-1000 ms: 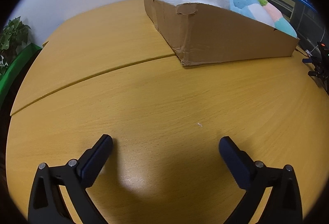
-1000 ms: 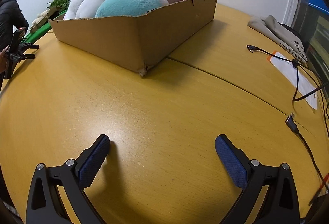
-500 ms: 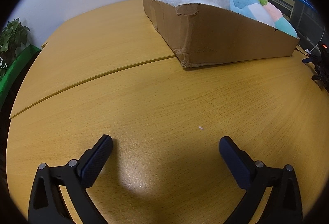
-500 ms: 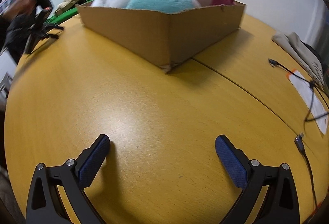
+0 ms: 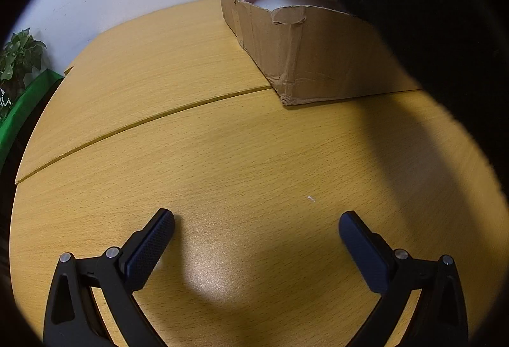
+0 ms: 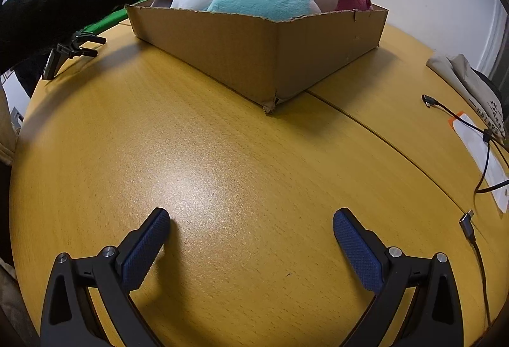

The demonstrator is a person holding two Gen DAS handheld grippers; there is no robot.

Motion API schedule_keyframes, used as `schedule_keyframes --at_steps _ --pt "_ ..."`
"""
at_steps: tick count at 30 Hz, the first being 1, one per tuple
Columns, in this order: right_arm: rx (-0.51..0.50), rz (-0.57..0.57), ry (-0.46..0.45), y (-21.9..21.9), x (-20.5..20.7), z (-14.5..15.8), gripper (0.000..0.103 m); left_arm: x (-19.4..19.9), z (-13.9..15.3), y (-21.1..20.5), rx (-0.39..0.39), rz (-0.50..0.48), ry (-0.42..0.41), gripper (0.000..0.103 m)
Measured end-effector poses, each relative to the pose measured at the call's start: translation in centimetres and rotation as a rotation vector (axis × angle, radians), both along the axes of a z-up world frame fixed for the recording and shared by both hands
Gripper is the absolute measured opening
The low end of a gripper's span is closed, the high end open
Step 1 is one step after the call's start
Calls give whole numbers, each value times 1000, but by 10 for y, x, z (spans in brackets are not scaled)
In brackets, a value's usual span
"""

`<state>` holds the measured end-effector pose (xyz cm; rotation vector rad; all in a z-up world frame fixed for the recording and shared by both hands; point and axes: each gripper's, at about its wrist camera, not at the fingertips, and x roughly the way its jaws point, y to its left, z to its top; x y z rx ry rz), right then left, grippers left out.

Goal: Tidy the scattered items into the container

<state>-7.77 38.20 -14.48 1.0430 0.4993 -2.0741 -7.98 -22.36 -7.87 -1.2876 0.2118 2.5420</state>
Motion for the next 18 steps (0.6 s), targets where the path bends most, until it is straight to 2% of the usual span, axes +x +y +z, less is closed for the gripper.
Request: schedule_keyframes --at_steps 18 --pt "3 -31 2 -1 -3 0 103 -7 0 1 -1 0 0 103"
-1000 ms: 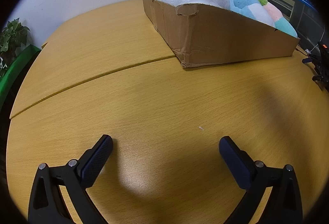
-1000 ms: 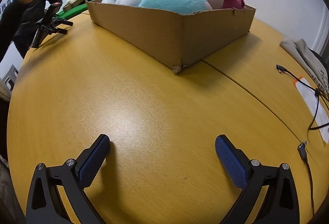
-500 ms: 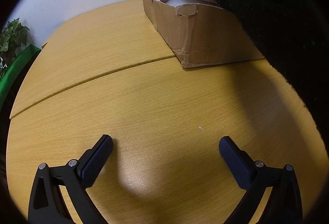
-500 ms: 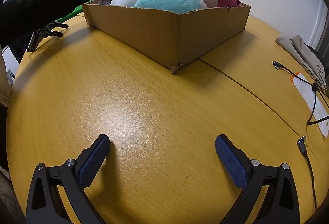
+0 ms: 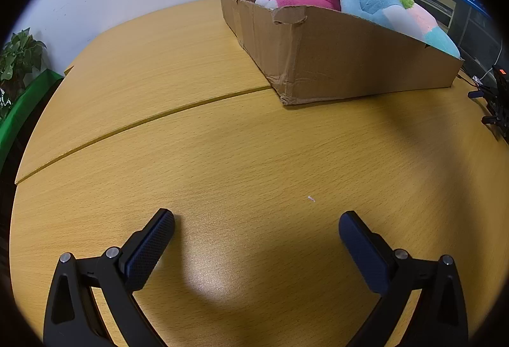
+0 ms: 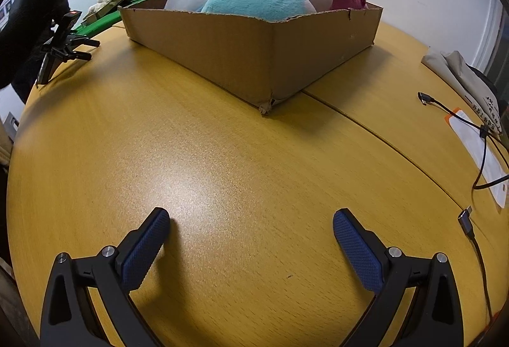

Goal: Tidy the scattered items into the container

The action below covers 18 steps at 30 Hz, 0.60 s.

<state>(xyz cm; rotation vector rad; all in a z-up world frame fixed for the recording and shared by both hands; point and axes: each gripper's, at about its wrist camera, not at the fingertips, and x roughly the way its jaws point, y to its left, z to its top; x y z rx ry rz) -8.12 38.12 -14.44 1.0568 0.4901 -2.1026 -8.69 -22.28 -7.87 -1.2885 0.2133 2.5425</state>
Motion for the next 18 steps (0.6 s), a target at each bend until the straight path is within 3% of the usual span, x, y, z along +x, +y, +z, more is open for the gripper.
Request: schedule_keyframes --at_steps 18 --pt "-4 -159 -2 -15 -1 0 103 -4 1 0 -1 -4 0 103"
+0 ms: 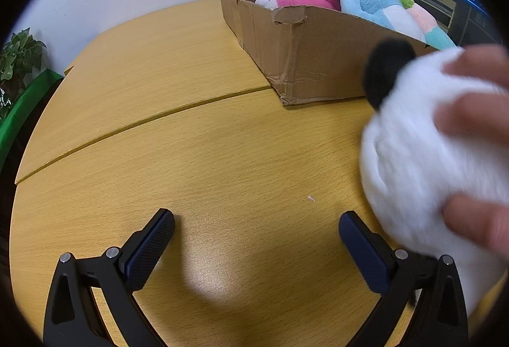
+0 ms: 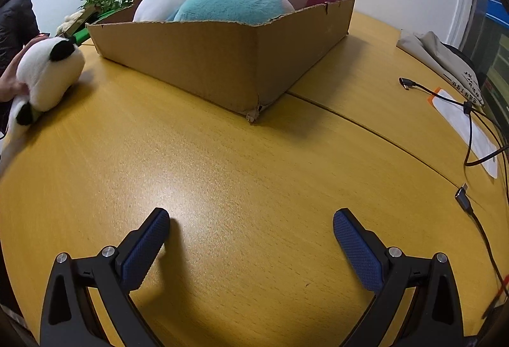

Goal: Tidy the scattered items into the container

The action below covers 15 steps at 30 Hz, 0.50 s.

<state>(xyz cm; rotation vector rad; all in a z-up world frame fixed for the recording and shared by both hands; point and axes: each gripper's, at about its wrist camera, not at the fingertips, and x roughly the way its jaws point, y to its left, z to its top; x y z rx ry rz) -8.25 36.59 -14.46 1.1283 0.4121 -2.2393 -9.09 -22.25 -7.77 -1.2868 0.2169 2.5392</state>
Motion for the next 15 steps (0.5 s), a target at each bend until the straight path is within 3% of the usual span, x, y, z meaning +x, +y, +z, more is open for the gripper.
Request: schedule_keyframes --at_steps 15 --pt "3 -1 2 -1 1 0 103 0 -2 1 -1 0 0 103"
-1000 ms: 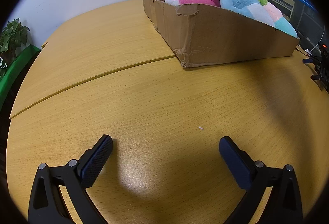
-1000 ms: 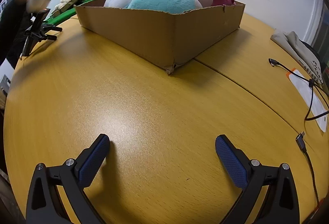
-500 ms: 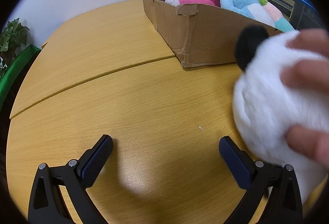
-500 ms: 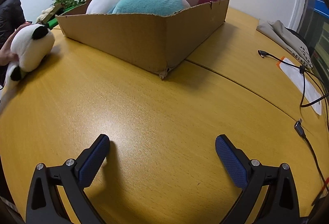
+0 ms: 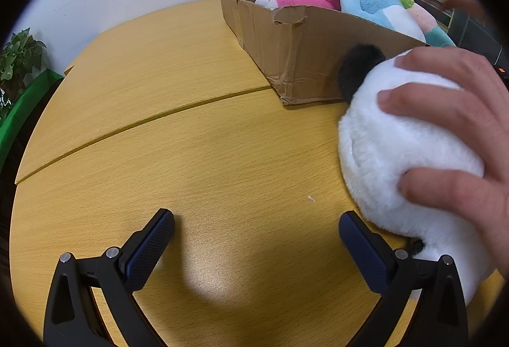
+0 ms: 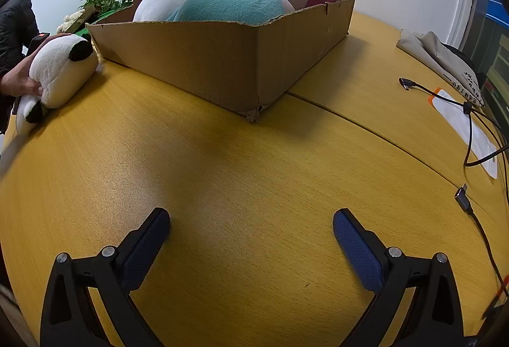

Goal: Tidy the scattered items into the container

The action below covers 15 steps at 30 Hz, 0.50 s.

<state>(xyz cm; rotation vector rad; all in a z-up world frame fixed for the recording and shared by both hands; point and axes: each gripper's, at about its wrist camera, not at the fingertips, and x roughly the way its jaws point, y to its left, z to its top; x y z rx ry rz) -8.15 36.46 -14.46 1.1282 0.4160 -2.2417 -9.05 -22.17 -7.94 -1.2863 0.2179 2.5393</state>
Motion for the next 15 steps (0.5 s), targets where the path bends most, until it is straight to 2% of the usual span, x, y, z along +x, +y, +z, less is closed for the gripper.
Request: schedule_keyframes --at_steps 15 --pt "0 -1 0 0 2 0 103 -1 0 1 0 -4 0 103"
